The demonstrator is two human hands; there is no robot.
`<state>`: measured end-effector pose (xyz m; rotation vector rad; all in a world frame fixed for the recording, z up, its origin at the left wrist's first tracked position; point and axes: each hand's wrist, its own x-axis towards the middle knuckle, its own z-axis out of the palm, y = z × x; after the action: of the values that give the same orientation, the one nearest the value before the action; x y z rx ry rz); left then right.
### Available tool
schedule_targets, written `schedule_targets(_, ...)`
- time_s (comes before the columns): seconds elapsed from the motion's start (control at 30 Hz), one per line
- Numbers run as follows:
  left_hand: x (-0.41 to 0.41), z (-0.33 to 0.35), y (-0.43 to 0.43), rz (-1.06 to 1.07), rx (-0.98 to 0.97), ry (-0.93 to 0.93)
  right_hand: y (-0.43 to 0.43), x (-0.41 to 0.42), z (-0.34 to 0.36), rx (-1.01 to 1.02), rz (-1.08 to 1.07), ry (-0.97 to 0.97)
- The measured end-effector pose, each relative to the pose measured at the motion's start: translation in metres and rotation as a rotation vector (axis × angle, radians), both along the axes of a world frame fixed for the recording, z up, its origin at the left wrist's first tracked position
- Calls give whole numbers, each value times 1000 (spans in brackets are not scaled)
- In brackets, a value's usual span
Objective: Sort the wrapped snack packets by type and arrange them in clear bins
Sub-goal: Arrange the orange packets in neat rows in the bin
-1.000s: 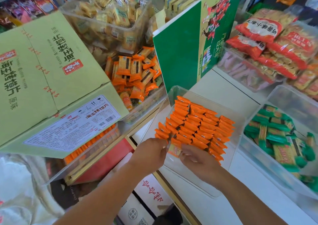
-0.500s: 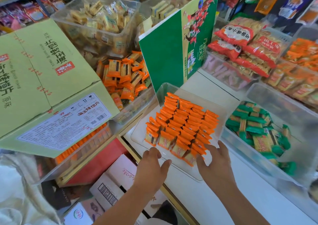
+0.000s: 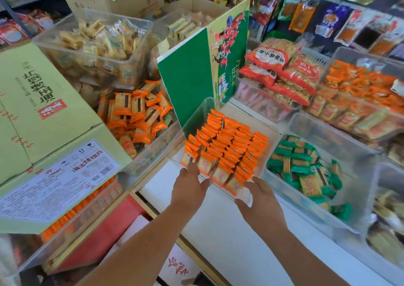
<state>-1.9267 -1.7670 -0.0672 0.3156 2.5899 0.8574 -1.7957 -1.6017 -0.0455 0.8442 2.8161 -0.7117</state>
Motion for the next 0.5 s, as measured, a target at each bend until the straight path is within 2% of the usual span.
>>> schedule_targets(0.13, -12, -4, 16, -6, 88, 58, 17, -19, 4, 126, 54, -28)
schedule_targets(0.2, -23, -4, 27, -41, 81, 90, 21, -23, 6, 86, 74, -14)
schedule_targets(0.3, -36, -5, 45, -66, 35, 89, 28, -26, 5, 134, 172, -105)
schedule_targets(0.5, -57, -6, 76, -66, 73, 77, 68, -47, -4, 238, 88, 42)
